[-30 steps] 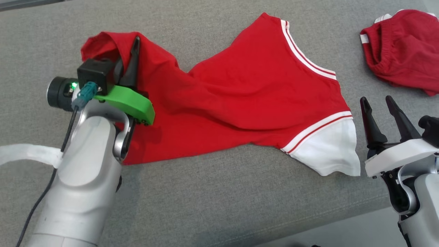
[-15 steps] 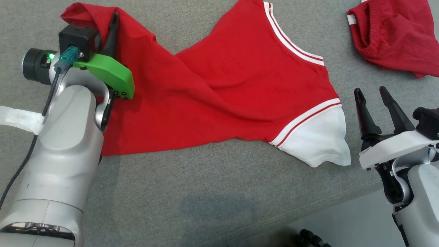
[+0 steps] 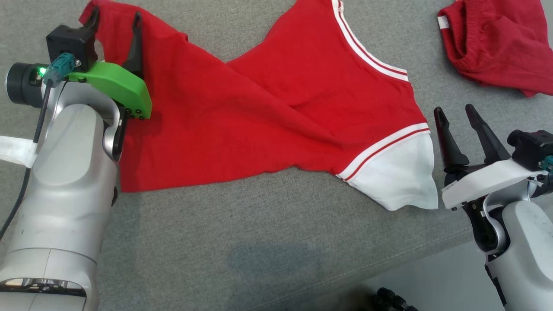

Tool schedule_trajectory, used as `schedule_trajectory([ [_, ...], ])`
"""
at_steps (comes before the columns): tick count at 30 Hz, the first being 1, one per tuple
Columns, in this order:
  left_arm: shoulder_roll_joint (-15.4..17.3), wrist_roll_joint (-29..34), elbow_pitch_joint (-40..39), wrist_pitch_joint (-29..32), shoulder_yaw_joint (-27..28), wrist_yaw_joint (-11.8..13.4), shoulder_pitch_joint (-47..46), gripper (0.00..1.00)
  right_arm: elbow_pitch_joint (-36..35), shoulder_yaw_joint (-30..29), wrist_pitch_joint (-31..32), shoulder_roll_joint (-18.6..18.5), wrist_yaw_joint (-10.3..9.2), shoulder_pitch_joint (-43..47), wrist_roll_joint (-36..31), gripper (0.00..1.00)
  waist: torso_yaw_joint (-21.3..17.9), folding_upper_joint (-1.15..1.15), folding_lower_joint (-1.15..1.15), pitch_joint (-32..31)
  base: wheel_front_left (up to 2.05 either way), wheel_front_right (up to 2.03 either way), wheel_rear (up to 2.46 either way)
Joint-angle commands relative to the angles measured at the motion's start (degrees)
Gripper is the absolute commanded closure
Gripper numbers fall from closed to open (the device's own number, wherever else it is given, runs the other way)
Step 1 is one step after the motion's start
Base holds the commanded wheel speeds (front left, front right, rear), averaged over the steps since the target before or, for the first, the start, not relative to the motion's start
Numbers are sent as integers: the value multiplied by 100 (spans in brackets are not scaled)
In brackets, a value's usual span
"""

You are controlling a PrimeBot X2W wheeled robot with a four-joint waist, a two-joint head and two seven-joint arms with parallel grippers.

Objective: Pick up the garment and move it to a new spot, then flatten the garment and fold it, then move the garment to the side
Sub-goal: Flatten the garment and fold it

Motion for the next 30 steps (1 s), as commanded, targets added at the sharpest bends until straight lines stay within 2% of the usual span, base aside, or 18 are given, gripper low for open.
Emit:
schedule_trajectory([
  [1,21,39,18,-19,48,-39,15,0,33,13,-54,-8,0,-56,18,0,28,0,-1,-31,0,0,0],
  [7,-8,-68,171,-18,92,-143,140,0,112,-15,-108,-59,0,-36,-17,0,173,0,-1,-250,0,0,0],
  [12,-20,-231,-81,-12,253,-191,386,0,101,-137,-186,-54,0,56,-129,0,305,0,-1,-502,0,0,0],
  [18,-45,-446,-828,-12,687,-156,1094,0,45,-473,-315,30,0,266,-381,0,468,0,-1,-909,0,0,0],
  [30,-334,-565,-2693,-11,1480,138,3261,0,-454,-828,-435,400,0,886,-1108,0,691,0,-1,-1583,0,0,0],
])
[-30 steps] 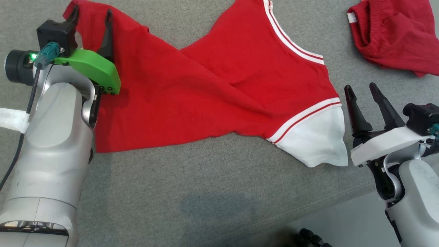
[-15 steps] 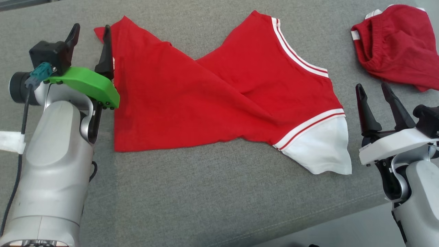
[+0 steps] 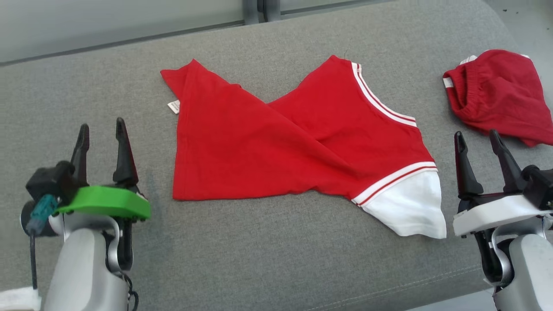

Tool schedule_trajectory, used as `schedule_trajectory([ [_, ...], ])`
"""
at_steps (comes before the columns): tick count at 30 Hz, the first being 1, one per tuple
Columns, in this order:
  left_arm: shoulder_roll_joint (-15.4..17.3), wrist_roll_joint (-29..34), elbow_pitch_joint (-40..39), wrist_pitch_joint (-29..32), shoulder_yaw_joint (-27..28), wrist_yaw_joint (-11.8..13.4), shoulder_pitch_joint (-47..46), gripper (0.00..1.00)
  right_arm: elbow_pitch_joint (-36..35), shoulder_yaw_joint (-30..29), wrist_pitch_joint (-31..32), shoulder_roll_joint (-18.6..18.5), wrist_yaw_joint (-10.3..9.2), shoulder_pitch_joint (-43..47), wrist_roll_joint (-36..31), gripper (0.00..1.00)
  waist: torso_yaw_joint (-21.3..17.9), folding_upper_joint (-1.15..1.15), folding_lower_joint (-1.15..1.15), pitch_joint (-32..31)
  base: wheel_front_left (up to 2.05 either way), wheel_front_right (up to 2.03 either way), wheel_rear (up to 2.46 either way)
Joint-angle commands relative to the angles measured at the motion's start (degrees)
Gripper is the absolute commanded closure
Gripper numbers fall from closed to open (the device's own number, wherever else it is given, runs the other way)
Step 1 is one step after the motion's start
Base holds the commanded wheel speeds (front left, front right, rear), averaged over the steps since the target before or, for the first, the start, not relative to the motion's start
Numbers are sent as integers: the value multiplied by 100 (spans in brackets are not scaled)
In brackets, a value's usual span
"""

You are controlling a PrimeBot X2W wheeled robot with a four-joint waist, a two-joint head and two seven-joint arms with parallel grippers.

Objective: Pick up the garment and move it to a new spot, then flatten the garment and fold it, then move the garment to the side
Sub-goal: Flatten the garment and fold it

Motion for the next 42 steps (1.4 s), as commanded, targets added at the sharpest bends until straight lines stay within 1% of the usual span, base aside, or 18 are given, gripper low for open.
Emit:
schedule_trajectory([
  [1,-56,6,-118,0,40,44,255,0,-65,21,-49,35,0,102,-83,0,128,1,0,-219,0,0,0],
  [8,-235,-28,-926,-1,207,207,1485,0,-392,342,-41,244,0,375,-343,0,197,1,0,-511,0,0,0],
  [16,-352,6,-1314,-1,65,347,2232,0,-393,457,-72,430,0,674,-498,0,352,1,0,-818,0,0,0],
  [18,-369,38,-1382,0,26,417,2371,0,-343,454,-89,439,0,752,-544,0,370,1,0,-898,0,0,0],
  [20,-371,87,-1447,0,-5,489,2480,0,-301,430,-109,474,0,803,-587,0,379,1,0,-961,0,0,0],
  [28,-365,147,-1600,8,-135,571,2796,0,-185,448,-150,596,0,956,-791,0,366,1,0,-1161,0,0,0],
  [42,-316,104,-1601,21,-257,531,2961,0,-114,556,-156,597,0,989,-855,0,365,1,0,-1286,0,0,0],
])
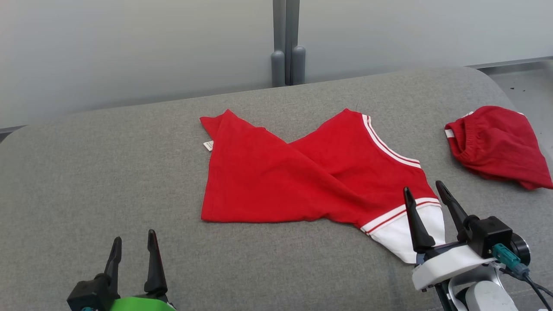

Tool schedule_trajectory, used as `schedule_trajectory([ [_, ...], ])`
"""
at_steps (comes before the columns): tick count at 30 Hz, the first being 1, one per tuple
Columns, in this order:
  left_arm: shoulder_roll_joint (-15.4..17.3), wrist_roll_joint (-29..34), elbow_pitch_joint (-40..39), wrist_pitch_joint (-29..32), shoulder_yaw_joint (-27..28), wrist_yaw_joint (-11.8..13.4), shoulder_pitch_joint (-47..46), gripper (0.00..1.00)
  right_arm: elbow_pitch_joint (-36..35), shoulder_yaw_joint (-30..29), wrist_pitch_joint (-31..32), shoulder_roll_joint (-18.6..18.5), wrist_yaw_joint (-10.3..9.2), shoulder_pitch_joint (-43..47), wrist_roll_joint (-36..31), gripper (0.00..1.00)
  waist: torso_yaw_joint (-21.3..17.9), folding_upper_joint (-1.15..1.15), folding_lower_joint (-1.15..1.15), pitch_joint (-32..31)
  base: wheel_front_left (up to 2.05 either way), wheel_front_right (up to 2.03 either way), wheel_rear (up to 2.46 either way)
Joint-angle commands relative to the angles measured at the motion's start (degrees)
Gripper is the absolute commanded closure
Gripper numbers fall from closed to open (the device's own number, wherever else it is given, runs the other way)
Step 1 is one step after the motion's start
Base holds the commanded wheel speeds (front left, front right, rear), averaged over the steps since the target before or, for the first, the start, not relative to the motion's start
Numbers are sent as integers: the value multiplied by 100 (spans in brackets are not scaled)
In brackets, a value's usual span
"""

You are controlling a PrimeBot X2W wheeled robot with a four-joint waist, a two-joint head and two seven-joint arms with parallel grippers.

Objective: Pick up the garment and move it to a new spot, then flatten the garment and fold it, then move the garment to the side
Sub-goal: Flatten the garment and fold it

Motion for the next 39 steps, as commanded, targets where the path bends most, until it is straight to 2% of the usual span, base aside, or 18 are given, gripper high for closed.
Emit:
schedule_trajectory([
  [1,17,-24,-19,1,-12,-2,62,0,17,2,-10,-28,0,63,-20,0,3,0,0,2,0,0,0],
  [13,21,-71,-33,7,-97,19,-21,0,82,-95,139,3,0,130,173,0,-41,0,0,62,0,0,0],
  [25,2,-78,27,-7,-224,-3,-184,0,428,-944,977,193,0,518,835,0,-206,0,0,354,0,0,0],
  [30,22,-70,58,-14,-250,-15,-268,0,968,-1093,1107,217,0,479,1513,0,-184,0,0,499,0,0,0],
  [39,98,-33,97,-8,-270,12,-405,0,2277,-1143,757,217,1,-61,2099,0,-9,0,0,656,0,0,0],
])
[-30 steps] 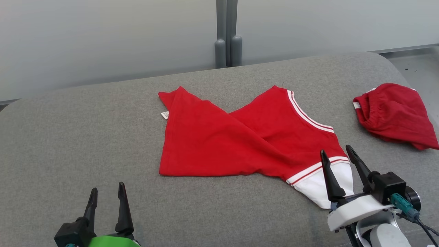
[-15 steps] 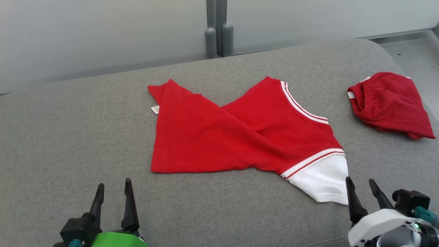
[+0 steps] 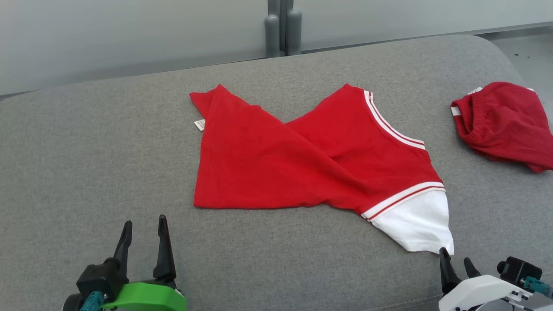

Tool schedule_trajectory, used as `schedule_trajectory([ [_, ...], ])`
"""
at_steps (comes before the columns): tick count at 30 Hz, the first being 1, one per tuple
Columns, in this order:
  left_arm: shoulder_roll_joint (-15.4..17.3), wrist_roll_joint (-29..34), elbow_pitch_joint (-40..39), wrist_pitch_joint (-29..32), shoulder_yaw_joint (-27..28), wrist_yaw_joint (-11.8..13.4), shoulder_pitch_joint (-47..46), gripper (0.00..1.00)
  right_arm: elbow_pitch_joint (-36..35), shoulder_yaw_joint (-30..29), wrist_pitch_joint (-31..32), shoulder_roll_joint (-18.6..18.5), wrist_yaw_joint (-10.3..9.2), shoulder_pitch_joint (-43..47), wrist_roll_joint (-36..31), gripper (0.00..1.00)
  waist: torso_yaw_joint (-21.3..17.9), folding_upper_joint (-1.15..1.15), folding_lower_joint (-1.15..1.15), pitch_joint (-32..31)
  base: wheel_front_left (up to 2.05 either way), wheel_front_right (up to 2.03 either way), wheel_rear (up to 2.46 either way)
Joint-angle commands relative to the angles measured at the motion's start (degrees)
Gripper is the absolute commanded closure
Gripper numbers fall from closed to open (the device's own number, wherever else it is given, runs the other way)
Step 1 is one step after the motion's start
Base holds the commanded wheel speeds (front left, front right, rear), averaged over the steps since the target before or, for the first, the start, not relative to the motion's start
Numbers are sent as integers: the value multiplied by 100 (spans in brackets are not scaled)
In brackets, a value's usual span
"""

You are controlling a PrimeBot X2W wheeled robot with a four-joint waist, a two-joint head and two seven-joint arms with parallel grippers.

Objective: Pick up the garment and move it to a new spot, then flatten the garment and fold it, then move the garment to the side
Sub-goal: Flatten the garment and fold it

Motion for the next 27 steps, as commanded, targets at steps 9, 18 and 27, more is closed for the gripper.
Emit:
schedule_trajectory([
  [9,109,20,-53,18,-1,61,-100,0,980,66,-387,-16,2,-571,618,0,185,0,0,156,0,0,0],
  [18,167,20,-110,51,-15,102,-132,0,1592,201,-593,-54,2,-1027,1011,18,246,0,0,264,0,0,0],
  [27,198,-11,-138,75,-54,143,-132,0,1614,601,-791,-341,2,-1154,1372,100,213,0,0,305,0,0,0],
])
